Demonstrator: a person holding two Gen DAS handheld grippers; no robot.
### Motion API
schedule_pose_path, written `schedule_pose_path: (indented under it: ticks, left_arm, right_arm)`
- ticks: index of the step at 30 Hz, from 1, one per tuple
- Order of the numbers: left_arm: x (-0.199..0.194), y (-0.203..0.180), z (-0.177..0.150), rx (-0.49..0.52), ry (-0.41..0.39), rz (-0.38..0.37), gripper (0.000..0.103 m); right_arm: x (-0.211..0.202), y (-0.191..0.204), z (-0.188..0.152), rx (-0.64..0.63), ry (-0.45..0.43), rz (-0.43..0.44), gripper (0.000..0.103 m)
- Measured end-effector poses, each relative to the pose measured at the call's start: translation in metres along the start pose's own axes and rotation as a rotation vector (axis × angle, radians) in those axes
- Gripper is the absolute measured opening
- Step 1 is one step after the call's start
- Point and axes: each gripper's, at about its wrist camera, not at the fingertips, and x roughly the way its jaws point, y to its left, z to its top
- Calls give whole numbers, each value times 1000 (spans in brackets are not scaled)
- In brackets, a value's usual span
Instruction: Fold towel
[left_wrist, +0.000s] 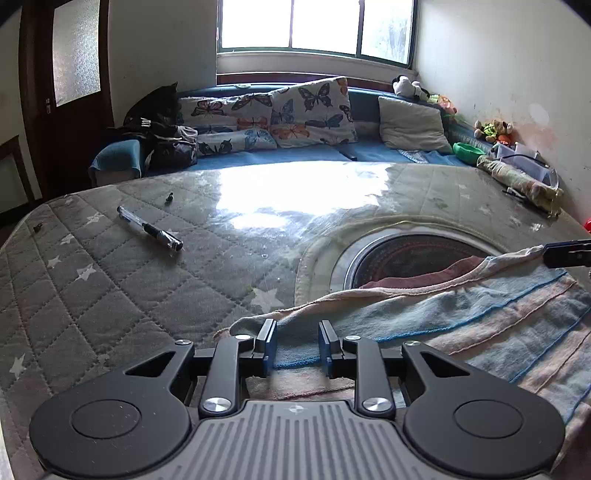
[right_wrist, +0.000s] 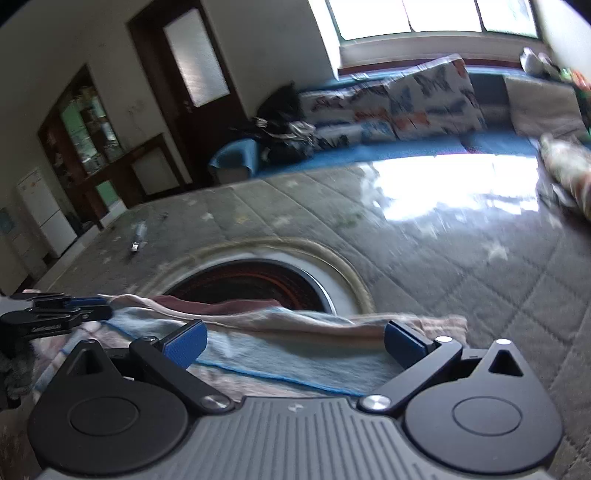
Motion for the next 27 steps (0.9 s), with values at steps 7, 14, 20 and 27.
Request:
schedule_pose_path:
  ticks: [7, 14, 20, 27]
  left_arm:
    - [-15, 0, 0, -18, -21, 16, 42]
    - [-51, 12, -13, -66, -41, 43, 56]
    - [-64, 13, -39, -84, 4, 64, 57]
    - [-83, 17, -50, -119, -9, 70, 59]
  right_arm:
    - [2, 3, -9, -45, 30, -78, 103]
    - [-25, 49, -24, -220, -16, -84, 103]
    - [-31, 121, -55, -411, -6, -23, 102]
    - [-21, 205, -90, -658, 3, 47, 94]
